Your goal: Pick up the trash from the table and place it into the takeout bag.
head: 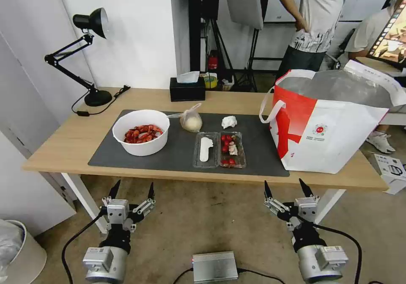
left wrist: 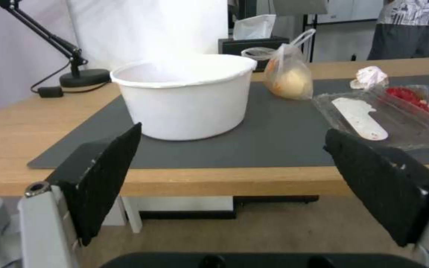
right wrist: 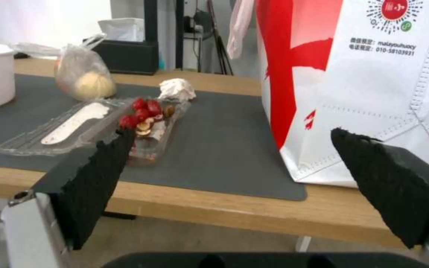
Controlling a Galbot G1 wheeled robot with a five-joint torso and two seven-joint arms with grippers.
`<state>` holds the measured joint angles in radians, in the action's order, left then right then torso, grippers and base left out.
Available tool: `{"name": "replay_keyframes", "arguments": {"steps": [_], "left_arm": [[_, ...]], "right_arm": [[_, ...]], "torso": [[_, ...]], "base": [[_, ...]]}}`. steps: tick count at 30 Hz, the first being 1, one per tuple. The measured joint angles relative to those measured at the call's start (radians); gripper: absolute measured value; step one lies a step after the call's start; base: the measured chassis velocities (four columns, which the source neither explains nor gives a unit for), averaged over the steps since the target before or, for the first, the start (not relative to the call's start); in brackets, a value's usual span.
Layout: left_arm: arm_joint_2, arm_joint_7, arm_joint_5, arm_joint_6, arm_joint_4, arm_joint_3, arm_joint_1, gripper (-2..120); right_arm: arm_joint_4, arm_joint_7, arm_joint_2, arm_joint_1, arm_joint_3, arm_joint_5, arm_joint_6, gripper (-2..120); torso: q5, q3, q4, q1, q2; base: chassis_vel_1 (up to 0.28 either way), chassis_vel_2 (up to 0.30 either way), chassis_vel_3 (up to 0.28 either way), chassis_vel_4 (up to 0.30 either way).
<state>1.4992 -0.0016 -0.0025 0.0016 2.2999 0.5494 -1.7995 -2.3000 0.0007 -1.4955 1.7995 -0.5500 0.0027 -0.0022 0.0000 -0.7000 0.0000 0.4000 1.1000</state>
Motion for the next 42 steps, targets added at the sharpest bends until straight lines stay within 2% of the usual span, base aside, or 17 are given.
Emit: {"name": "replay_keyframes", "arguments": {"steps": [3,6,8,10,11,13,14,16,18,19,21,22,23,25,26,28,42], "left_arm": [[-0.007,-0.016,-0.019,0.022,0.0,-0.006,0.006,100],[-0.037,-0.075,-0.091,0.111,0.012,-0.03,0.032,100],[-0.037,-0.075,-0.091,0.111,0.012,-0.03,0.032,100],[-0.071,-0.143,-0.175,0.213,0.024,-0.057,0.061,100],[-0.071,-0.143,-0.175,0.213,0.024,-0.057,0.061,100],[-0.094,-0.191,-0.231,0.283,0.033,-0.077,0.08,100],[-0.094,-0.191,-0.231,0.283,0.033,-0.077,0.08,100],[-0.125,-0.254,-0.308,0.378,0.044,-0.102,0.107,100],[-0.131,-0.265,-0.321,0.394,0.046,-0.106,0.112,100],[-0.147,-0.295,-0.358,0.44,0.052,-0.119,0.125,100],[-0.15,-0.303,-0.365,0.448,0.052,-0.121,0.128,100],[-0.157,-0.314,-0.381,0.467,0.052,-0.127,0.136,100],[-0.176,-0.343,-0.421,0.516,0.052,-0.141,0.157,100],[-0.182,-0.351,-0.432,0.53,0.052,-0.145,0.162,100],[-0.204,-0.385,-0.478,0.581,0.053,-0.161,0.187,100],[-0.219,-0.405,-0.503,0.6,0.053,-0.168,0.204,100],[-0.221,-0.408,-0.504,0.572,0.055,-0.166,0.213,100]], "right_arm": [[-0.004,0.017,0.045,-0.006,-0.004,0.033,-0.041,100],[-0.018,0.055,0.142,-0.022,-0.016,0.106,-0.131,100],[-0.018,0.055,0.142,-0.022,-0.016,0.106,-0.131,100],[-0.032,0.096,0.245,-0.039,-0.028,0.184,-0.227,100],[-0.032,0.096,0.245,-0.039,-0.028,0.184,-0.227,100],[-0.042,0.124,0.314,-0.051,-0.037,0.236,-0.293,100],[-0.042,0.124,0.314,-0.051,-0.037,0.236,-0.293,100],[-0.055,0.161,0.41,-0.065,-0.048,0.307,-0.382,100],[-0.057,0.166,0.423,-0.067,-0.049,0.316,-0.393,100],[-0.063,0.185,0.475,-0.076,-0.055,0.353,-0.439,100],[-0.064,0.188,0.497,-0.078,-0.055,0.36,-0.447,100],[-0.063,0.193,0.518,-0.086,-0.054,0.377,-0.469,100],[-0.062,0.21,0.571,-0.107,-0.054,0.418,-0.52,100],[-0.061,0.213,0.58,-0.111,-0.054,0.424,-0.528,100],[-0.056,0.22,0.602,-0.124,-0.052,0.444,-0.553,100],[-0.052,0.223,0.605,-0.131,-0.05,0.449,-0.56,100],[-0.049,0.221,0.592,-0.137,-0.045,0.445,-0.552,100]], "torso": [[0.0002,0.0,0.0001,0.0,0.0],[0.0001,0.0,0.0,0.0,0.0],[0.0001,0.0,0.0,0.0,0.0],[0.0,0.0,0.0001,0.0,0.0],[0.0,0.0,0.0001,0.0,0.0],[0.0001,0.0,0.0001,0.0,0.0],[0.0001,0.0,0.0001,0.0,0.0],[0.0003,0.0,0.0,0.0,0.0],[0.0003,0.0,0.0,0.0,0.0],[0.0002,0.0,0.0,0.0,0.0],[-0.0002,0.0,0.0002,0.0,0.0],[0.001,0.0,-0.0003,0.0,0.0],[-0.0001,0.0,0.0,0.0,0.0],[-0.0004,0.0,0.0001,0.0,0.0],[0.0,0.0,0.0002,0.0,0.0],[0.0002,0.0,-0.0002,0.0,0.0],[0.0,0.0,-0.0001,0.0,0.0]], "base": [[0.0,0.0,0.0,0.0],[0.0,0.0,0.0,0.0],[0.0,0.0,0.0,0.0],[0.0,0.0,0.0,0.0],[0.0,0.0,0.0,0.0],[0.0,0.0,0.0,0.0],[0.0,0.0,0.0,0.0],[0.0,0.0,0.0,0.0],[0.0,0.0,0.0,0.0],[0.0,0.0,0.0,0.0],[0.0,0.0,0.0,0.0],[0.0,0.0,0.0,0.0],[0.0,0.0,0.0,0.0],[0.0,0.0,0.0,0.0],[0.0,0.0,0.0,0.0],[0.0,0.0,0.0,0.0],[0.0,0.0,0.0,0.0]]}}
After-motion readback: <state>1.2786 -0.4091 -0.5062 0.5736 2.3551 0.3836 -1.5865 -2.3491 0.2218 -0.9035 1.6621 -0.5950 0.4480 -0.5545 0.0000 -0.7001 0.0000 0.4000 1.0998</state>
